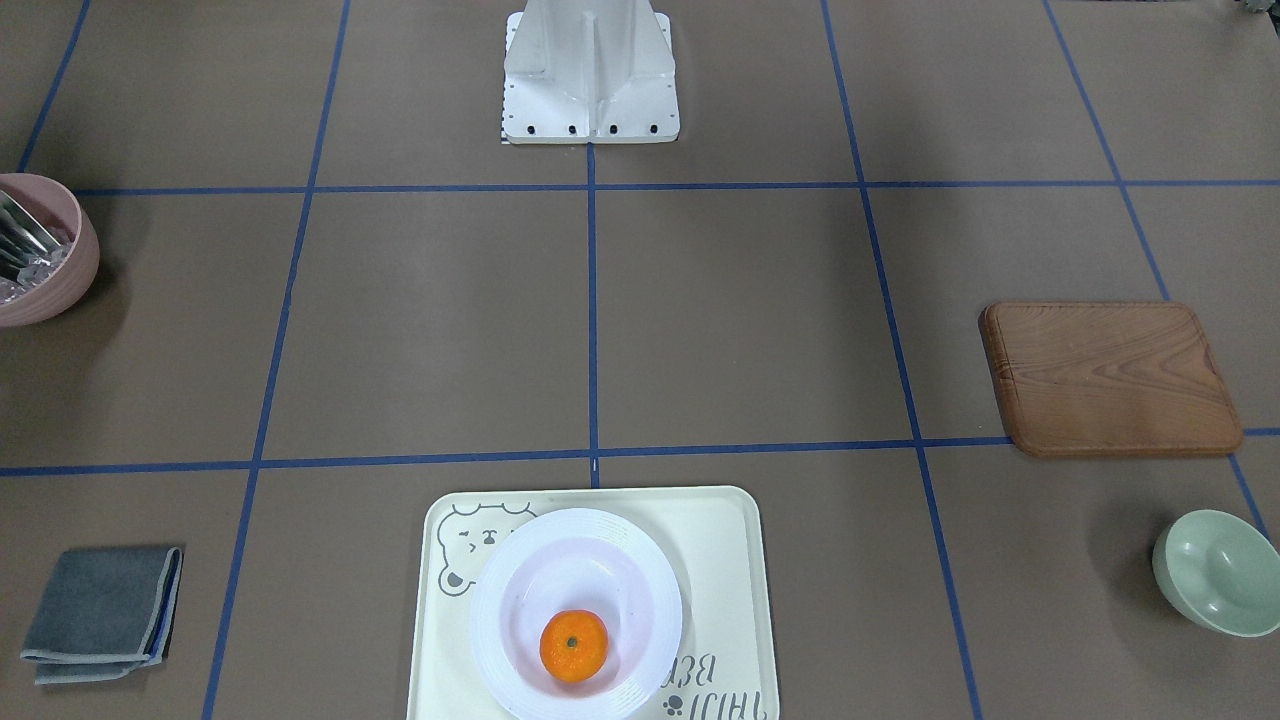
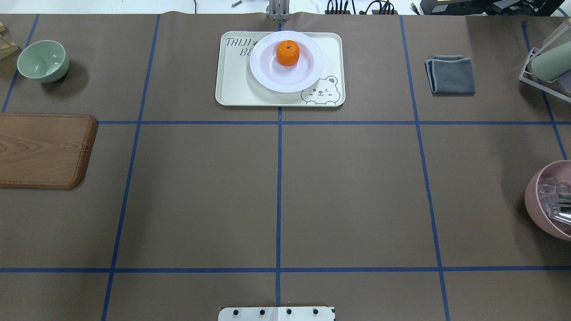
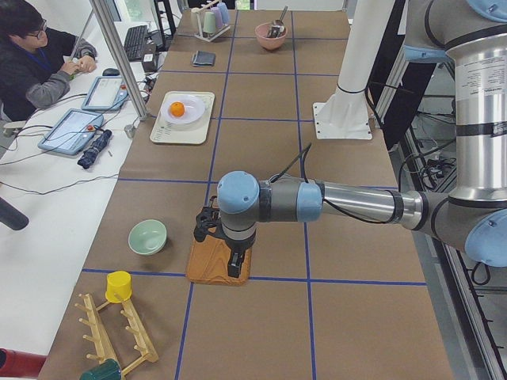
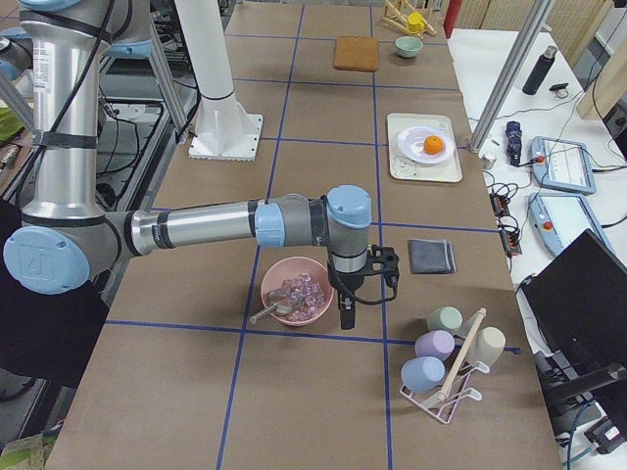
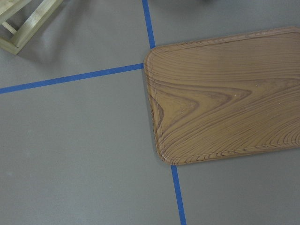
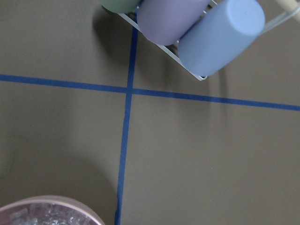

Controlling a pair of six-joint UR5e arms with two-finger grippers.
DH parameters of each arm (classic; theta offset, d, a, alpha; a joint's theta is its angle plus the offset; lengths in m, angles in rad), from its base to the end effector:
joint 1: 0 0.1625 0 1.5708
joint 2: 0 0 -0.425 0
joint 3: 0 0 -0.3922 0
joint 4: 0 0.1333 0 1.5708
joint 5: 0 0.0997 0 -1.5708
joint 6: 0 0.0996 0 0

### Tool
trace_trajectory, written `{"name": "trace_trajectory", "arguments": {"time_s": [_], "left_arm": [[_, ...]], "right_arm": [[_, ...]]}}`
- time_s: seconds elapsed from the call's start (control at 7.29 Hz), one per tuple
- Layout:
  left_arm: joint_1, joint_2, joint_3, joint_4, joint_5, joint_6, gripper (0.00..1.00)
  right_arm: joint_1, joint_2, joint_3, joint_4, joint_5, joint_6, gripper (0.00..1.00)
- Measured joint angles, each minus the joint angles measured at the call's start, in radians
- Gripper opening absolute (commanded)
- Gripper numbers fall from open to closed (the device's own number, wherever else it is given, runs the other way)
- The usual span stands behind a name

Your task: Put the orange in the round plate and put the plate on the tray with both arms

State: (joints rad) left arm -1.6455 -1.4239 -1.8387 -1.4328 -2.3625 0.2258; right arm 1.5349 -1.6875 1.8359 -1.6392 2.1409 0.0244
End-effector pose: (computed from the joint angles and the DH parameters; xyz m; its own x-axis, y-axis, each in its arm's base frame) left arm -0.0940 -0.4198 0.6072 0.6987 0.1604 -0.6972 -0.0839 0.9862 0.1427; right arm 0.0635 -0.4471 0.6022 0.8404 -0.0490 0.5398 0.0153 0.9977 0.0668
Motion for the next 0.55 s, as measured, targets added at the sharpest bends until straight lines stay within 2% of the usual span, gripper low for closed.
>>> {"name": "trace_trajectory", "arguments": {"time_s": [0.55], "left_arm": [[-0.015, 0.017, 0.013, 0.005, -0.002, -0.005, 1.0]], "right_arm": [[0.008, -0.027, 0.005, 0.002, 0.064, 0.002, 1.0]]}}
